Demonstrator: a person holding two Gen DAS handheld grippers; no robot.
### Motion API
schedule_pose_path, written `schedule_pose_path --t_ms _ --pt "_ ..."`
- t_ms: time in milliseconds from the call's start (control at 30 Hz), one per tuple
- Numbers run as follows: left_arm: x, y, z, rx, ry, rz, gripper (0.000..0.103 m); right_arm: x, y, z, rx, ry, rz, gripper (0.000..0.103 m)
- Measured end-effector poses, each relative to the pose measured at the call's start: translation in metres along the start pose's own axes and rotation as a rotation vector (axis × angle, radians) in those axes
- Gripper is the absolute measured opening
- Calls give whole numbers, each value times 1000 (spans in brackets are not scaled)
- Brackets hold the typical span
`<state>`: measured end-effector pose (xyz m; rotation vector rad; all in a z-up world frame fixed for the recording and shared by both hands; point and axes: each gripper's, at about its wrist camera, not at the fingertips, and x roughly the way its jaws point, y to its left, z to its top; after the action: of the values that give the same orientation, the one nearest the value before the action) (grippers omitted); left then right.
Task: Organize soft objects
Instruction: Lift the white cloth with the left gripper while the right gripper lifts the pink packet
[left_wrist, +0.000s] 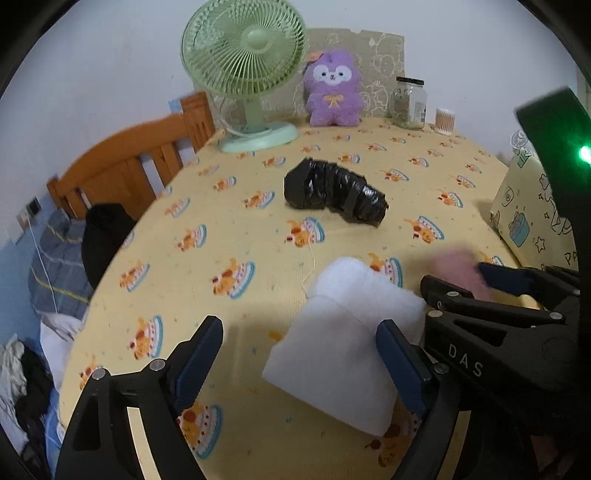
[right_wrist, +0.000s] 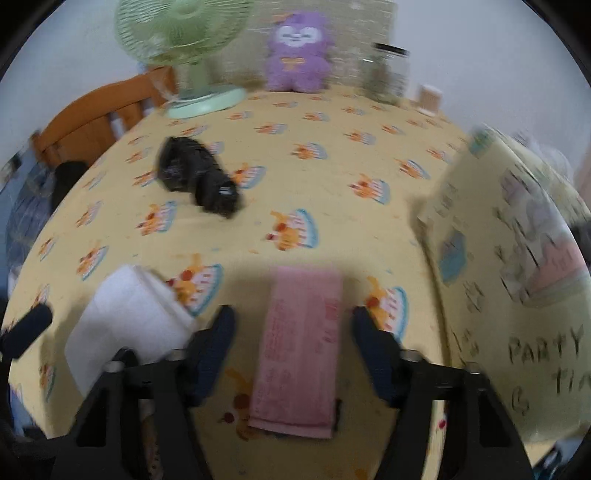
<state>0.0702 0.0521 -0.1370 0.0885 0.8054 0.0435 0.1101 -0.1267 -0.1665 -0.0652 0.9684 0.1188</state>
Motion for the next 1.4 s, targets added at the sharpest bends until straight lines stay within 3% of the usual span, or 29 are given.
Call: schedule_pose_path --t_ms 67,200,367,500,667,800,967,1067,1400 --pt "0 0 2 -4 2 -1 87 1 1 2 2 3 12 44" --pt "-2 1 3 -15 3 -34 87 -1 -1 2 23 16 17 43" --pt "-12 -7 -2 -17 -51 -32 87 -1 -9 0 51 21 2 43" --pt "-5 -5 -3 -25 -10 -66 87 -2 -10 -1 41 26 -22 43" --pt "-3 -10 -11 -7 -17 -111 87 -2 -10 -3 45 10 -33 43" --pt "10 -12 -14 -8 25 -98 86 -3 -10 -4 45 3 -33 43" --pt "9 -11 -11 -33 23 -110 65 -8 7 -9 -61 -34 -91 43" --pt "8 -9 -10 -70 21 -119 58 -10 4 -8 -37 -20 -44 43" --pt "-9 -13 3 -97 -15 -132 53 -36 8 -3 -41 -74 0 44"
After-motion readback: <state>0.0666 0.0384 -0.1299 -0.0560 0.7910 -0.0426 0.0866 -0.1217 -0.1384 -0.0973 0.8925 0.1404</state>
